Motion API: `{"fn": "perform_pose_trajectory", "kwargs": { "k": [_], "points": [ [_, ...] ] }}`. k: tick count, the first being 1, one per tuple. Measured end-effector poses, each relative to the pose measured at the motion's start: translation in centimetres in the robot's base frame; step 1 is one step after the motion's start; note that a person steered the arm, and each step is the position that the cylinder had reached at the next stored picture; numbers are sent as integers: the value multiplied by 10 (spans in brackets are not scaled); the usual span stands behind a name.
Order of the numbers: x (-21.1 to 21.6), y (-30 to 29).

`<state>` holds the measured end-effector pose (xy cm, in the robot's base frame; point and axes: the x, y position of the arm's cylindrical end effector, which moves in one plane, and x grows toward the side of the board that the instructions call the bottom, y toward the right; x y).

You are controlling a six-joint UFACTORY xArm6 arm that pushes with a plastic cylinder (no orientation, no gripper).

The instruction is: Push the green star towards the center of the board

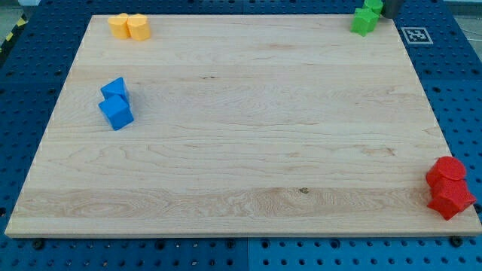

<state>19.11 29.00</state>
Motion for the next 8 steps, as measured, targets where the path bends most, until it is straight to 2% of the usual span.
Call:
{"fn": "perform_pose_trajectory", "kwargs": {
  "k": [6, 7, 8],
  "points": [
    [0, -79],
    [0, -85],
    [12, -67]
  ]
}}
